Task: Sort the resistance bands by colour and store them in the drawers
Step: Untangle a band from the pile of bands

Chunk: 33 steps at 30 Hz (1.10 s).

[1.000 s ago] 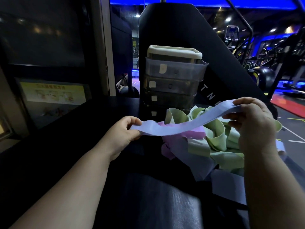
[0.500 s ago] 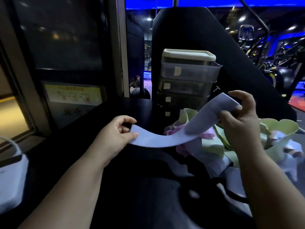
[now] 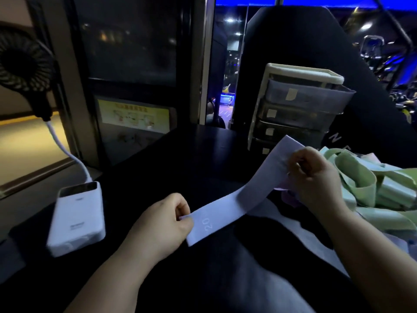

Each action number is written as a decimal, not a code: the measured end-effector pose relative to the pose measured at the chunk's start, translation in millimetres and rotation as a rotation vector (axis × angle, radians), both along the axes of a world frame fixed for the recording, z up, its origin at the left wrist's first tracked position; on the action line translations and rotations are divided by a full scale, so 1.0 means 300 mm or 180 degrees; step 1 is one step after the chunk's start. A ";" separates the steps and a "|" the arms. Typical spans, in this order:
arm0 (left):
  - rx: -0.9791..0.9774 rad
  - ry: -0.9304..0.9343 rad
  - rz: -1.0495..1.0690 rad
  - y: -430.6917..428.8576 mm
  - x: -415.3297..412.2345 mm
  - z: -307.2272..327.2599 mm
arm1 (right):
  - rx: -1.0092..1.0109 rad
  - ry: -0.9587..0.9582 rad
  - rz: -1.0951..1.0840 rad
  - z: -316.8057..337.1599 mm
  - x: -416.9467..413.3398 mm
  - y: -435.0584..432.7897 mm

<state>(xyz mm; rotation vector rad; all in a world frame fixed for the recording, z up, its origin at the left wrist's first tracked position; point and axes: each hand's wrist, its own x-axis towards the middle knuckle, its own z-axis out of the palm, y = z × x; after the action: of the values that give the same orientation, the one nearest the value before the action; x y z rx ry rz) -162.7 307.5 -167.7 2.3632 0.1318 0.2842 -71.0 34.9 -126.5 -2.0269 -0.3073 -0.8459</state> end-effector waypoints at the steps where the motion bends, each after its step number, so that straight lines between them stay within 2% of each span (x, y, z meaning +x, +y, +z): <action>1: 0.0020 0.0015 -0.0010 0.012 -0.006 0.005 | 0.0102 0.0129 0.0065 -0.007 0.025 0.020; 5: -0.0037 0.0229 -0.0137 0.054 -0.029 0.015 | 0.0227 0.0573 0.0122 -0.044 0.132 0.100; 10: 0.0039 0.0426 -0.0268 0.068 -0.041 0.017 | 0.0033 0.0928 -0.0008 -0.086 0.226 0.234; 19: 0.0013 0.0622 -0.0655 0.097 -0.044 0.029 | 0.0127 0.1374 0.0053 -0.122 0.332 0.331; 24: -0.0036 0.0713 -0.0741 0.088 -0.046 0.037 | 0.0219 0.1479 0.0280 -0.137 0.357 0.366; 33: 0.0018 0.0798 -0.0827 0.077 -0.047 0.038 | 0.0091 0.1397 0.0174 -0.153 0.377 0.409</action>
<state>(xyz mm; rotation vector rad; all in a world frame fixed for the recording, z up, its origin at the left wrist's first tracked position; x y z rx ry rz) -176.8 330.4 -156.3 2.3806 -0.0581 -0.1374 42.2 157.7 -172.4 -2.1023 -0.1008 -0.3525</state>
